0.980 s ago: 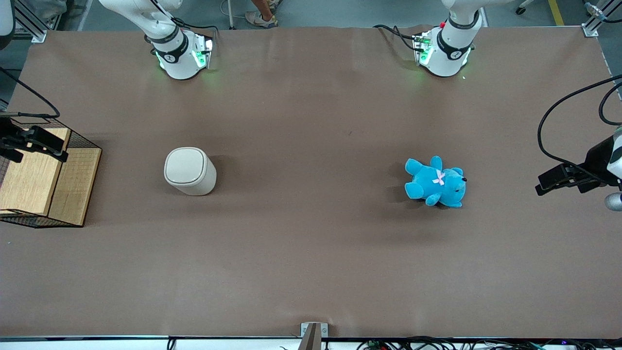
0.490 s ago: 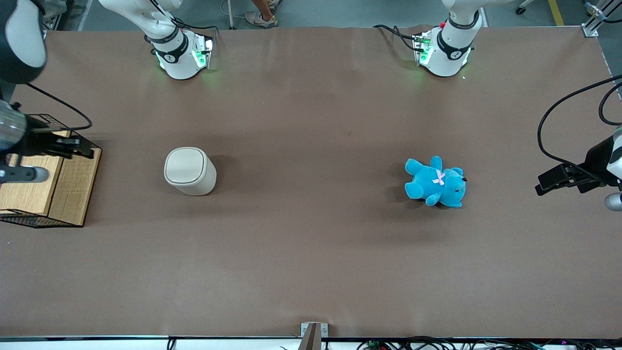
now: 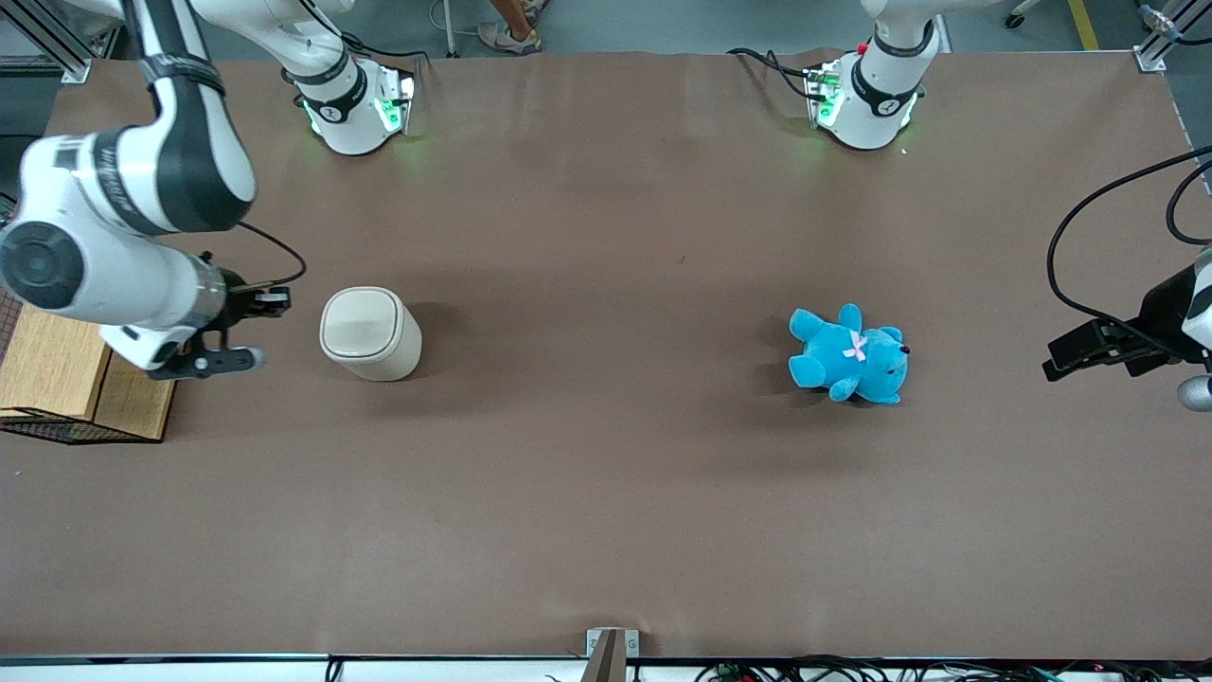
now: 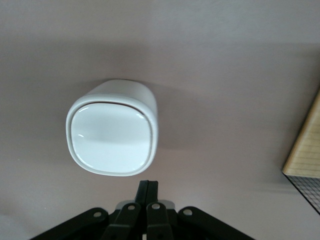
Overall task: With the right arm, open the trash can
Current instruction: 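Hook the lid with the right gripper and swing it open upward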
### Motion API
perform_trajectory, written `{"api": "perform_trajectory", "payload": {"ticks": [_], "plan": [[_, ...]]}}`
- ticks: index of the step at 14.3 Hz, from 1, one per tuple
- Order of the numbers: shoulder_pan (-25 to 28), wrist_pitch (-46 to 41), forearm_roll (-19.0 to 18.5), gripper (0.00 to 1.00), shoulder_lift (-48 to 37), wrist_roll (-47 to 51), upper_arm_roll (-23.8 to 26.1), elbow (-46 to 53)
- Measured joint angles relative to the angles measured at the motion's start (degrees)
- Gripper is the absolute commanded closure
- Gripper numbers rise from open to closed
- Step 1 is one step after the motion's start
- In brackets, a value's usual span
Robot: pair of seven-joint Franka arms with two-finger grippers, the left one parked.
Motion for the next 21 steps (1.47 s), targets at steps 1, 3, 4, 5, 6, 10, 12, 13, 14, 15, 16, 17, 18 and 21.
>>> {"api": "perform_trajectory", "payload": {"ticks": [1, 3, 4, 5, 6, 10, 12, 13, 14, 15, 16, 17, 18, 21], "plan": [[0.7, 1.5, 0.3, 1.0, 0.1, 0.0, 0.0, -1.5], [1.7, 3.9, 0.6, 1.0, 1.0, 0.0, 0.1, -4.0], [2.2, 5.0, 0.6, 1.0, 1.9, 0.0, 0.1, -4.7], [2.7, 6.1, 0.6, 1.0, 2.9, 0.0, 0.1, -5.1], [3.2, 7.1, 0.8, 1.0, 4.0, 0.1, 0.1, -5.1], [6.1, 10.5, 1.9, 1.0, 7.1, 3.1, 0.2, -5.1], [7.7, 11.3, 1.9, 1.0, 8.5, 4.5, 0.2, -5.1], [7.9, 11.4, 1.9, 1.0, 8.4, 4.6, 0.1, -5.1], [7.9, 11.7, 1.9, 1.0, 8.3, 4.6, 0.0, -5.4], [7.8, 12.2, 1.9, 1.0, 8.2, 4.6, -0.2, -5.8], [7.7, 12.2, 2.1, 1.0, 7.9, 4.6, -0.3, -6.0], [7.7, 12.2, 2.2, 1.0, 7.6, 4.6, -0.4, -6.2], [7.5, 11.1, 2.2, 1.0, 7.4, 4.6, -0.5, -6.0], [5.5, 0.5, 2.1, 1.0, 5.3, 4.2, -1.0, -1.0]]}}
